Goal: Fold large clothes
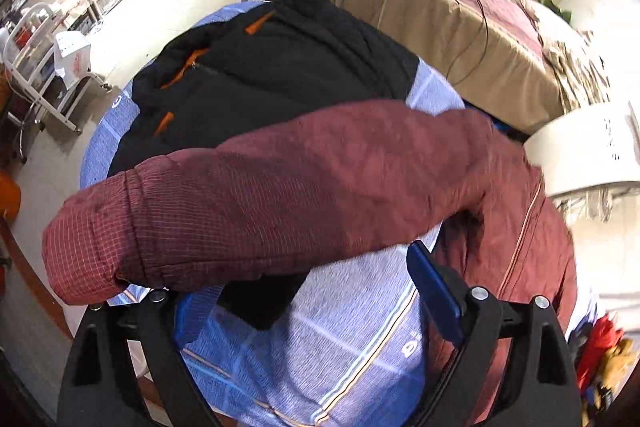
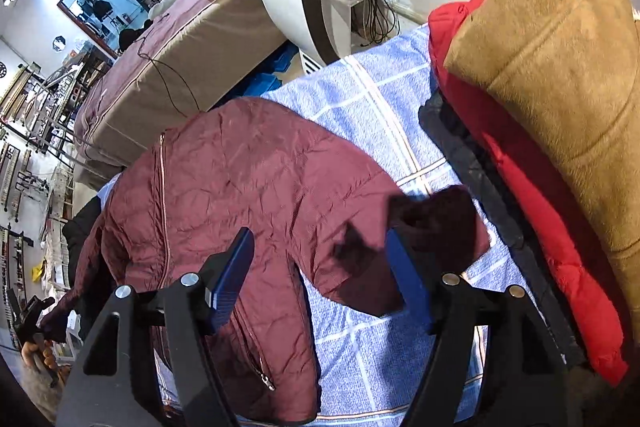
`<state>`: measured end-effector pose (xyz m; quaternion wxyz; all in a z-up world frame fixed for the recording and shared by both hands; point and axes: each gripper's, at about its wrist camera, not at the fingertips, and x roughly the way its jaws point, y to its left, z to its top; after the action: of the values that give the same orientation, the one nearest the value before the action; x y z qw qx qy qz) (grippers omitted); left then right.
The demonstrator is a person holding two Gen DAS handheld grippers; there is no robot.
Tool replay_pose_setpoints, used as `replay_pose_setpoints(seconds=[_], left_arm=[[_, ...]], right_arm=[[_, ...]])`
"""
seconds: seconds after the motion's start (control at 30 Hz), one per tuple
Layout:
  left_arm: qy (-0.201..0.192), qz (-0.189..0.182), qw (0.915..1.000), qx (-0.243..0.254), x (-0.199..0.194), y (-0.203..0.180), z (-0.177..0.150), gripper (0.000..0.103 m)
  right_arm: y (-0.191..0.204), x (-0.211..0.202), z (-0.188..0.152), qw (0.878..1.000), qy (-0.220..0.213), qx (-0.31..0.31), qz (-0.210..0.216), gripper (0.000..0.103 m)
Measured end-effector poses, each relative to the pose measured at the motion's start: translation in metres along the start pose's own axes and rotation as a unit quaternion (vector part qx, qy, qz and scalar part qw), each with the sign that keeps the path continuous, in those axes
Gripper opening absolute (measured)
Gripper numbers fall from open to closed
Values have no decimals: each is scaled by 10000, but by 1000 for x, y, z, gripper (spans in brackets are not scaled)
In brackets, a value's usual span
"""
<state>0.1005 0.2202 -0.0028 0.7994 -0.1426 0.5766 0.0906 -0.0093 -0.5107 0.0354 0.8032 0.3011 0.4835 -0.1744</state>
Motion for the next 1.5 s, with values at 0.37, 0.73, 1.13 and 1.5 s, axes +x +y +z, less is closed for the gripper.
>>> replay_pose_setpoints(seconds=[0.37,0.73,1.13,1.5], left_arm=[[715,-389,9739,2117,75,-130,-120,91],[1057,-280,9581,2646,165,-185,-157,85],[1045,-1400,9580,2273,76,-189,-95,7],[13,-398,9818,1859,-27,-80,-10,32]], right_arm=[[71,79,-113,9793,1634,-1021,618,73],[47,111,-175,9698,2289,-834,109,73],[36,122,-191,9642,2558,-689,101,73],[32,136,-198,9559,2867,-626,105,73]])
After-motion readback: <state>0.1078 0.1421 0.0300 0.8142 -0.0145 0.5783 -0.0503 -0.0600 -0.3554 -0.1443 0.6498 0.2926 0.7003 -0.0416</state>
